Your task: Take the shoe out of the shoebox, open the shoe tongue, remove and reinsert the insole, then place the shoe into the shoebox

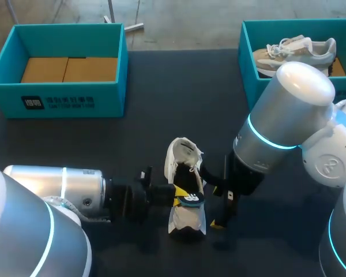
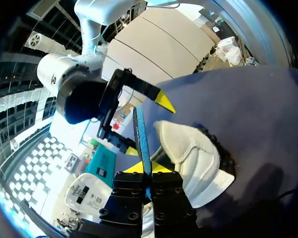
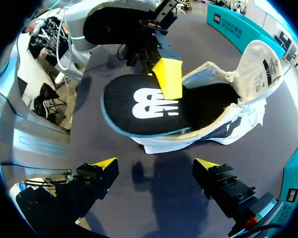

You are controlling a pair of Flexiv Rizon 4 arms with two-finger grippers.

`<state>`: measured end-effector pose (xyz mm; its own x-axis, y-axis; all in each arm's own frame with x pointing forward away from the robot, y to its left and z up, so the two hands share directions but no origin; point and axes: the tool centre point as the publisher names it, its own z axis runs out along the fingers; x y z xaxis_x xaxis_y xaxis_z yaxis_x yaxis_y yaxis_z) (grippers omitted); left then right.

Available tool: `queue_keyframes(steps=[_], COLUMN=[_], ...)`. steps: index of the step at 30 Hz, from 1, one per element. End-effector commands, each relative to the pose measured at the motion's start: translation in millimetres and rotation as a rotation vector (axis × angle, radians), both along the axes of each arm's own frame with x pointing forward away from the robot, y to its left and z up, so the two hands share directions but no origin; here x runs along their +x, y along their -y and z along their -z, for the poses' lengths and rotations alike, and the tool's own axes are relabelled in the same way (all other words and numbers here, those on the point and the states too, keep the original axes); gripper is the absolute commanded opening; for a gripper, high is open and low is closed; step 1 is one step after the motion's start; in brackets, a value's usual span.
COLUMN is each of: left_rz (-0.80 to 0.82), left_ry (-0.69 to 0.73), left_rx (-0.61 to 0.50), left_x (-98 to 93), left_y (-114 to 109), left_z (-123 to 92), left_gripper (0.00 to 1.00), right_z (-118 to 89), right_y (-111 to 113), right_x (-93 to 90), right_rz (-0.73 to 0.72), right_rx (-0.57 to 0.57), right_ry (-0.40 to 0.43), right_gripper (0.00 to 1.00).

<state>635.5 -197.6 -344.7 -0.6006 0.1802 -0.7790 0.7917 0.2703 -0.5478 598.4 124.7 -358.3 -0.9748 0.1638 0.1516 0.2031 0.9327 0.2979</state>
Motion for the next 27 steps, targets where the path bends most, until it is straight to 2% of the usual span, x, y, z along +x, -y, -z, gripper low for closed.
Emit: queue_keyframes(steps=[1,5,8,12,19,23,26,27], left_rz=[-0.016,-0.022,-0.010,0.000,0.013,0.028,0.043,0.050], left_ry=[-0.005,-0.024,-0.041,-0.059,-0.075,-0.080,-0.076,-0.073], left_rx=[0.023,0.024,0.014,-0.002,-0.031,-0.044,-0.049,-0.048], left_x=[9.9,13.4,8.9,3.0,-4.9,-9.6,-13.8,-15.0], left_y=[10.7,10.9,8.7,5.3,-2.9,-3.3,-1.6,-0.5], left_z=[5.9,7.7,5.4,1.7,-9.0,-13.9,-15.8,-16.0], left_gripper=[0.00,0.00,0.00,0.16,0.20,0.17,0.00,0.00], right_z=[2.0,2.0,2.0,2.0,2.0,2.0,2.0,2.0], right_y=[-1.3,-1.3,-1.3,-1.3,-1.3,-1.3,-1.3,-1.3], right_x=[-0.9,-0.9,-0.9,-0.9,-0.9,-0.9,-0.9,-0.9], right_rz=[0.001,0.001,0.001,0.001,0.001,0.001,0.001,0.001], right_rx=[0.000,0.000,0.000,0.000,0.000,0.000,0.000,0.000], right_ry=[0.003,0.003,0.003,0.003,0.003,0.003,0.003,0.003], right_gripper=[1.00,1.00,1.00,1.00,1.00,1.00,1.00,1.00])
